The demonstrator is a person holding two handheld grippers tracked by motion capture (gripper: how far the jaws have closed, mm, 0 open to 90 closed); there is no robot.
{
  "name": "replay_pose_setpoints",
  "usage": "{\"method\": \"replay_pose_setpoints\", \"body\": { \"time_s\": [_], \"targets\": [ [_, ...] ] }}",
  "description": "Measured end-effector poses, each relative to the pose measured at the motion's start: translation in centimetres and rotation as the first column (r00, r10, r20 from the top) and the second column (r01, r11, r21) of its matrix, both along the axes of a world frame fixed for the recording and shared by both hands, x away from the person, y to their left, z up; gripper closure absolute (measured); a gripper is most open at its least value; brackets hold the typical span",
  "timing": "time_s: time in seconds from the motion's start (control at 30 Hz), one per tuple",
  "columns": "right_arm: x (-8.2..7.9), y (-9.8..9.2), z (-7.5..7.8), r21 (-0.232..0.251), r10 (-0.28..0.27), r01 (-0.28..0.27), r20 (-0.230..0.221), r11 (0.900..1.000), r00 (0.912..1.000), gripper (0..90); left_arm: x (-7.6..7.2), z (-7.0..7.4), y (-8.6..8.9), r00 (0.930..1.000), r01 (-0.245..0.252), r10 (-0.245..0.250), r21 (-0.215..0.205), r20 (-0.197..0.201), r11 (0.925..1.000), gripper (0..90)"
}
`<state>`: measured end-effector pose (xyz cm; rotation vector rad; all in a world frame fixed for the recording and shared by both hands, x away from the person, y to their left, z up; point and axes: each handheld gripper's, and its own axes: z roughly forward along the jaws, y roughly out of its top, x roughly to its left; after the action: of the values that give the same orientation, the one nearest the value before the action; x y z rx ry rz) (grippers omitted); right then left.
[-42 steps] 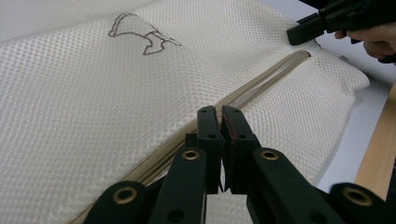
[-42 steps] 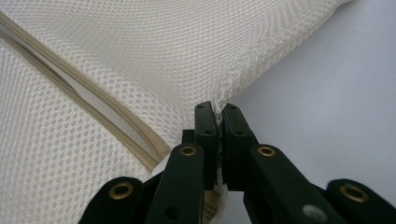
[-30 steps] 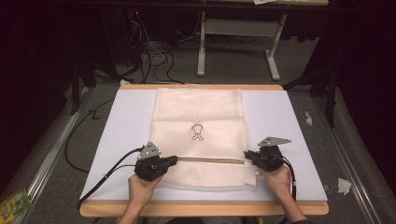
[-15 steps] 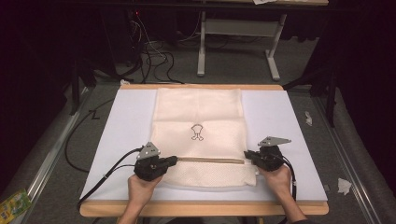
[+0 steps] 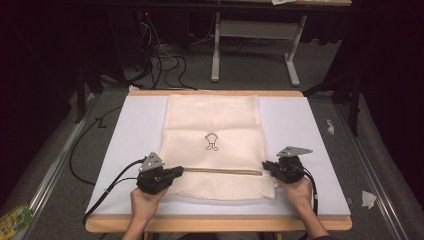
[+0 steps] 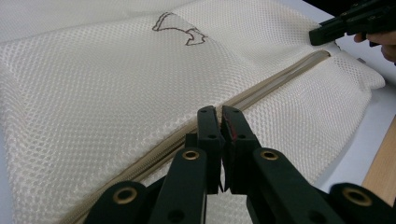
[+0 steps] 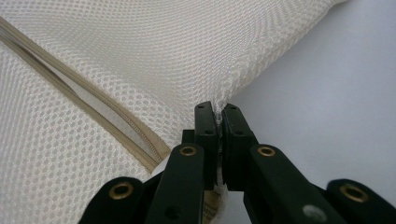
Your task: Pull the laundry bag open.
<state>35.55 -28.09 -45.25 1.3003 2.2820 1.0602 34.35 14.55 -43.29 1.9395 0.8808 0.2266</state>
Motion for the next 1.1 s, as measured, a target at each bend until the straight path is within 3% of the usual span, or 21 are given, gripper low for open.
{"method": "replay_pose_setpoints", "body": {
  "time_s": [0.43, 0.6, 1.1],
  "targets": [
    [0.2, 0.3, 0.4, -0.021, 0.008, -0.008, -0.007, 1.000, 0.9999, 88.0, -0.2, -0.1, 1.6, 0.9996, -0.029, 0.029, 0.003, 0.001, 0.9996, 87.1],
    [0.2, 0.4, 0.8, -0.025, 0.002, -0.002, 0.003, 1.000, 1.0000, 88.0, -0.2, 0.0, 2.2, 0.9987, -0.050, 0.050, 0.022, 0.009, 0.9985, 87.0],
    [0.4, 0.4, 1.1, -0.020, -0.004, 0.004, 0.000, 1.000, 1.0000, 87.9, -0.3, -0.4, 4.2, 0.9947, -0.103, 0.103, 0.007, 0.001, 0.9947, 87.0]
  ]
}}
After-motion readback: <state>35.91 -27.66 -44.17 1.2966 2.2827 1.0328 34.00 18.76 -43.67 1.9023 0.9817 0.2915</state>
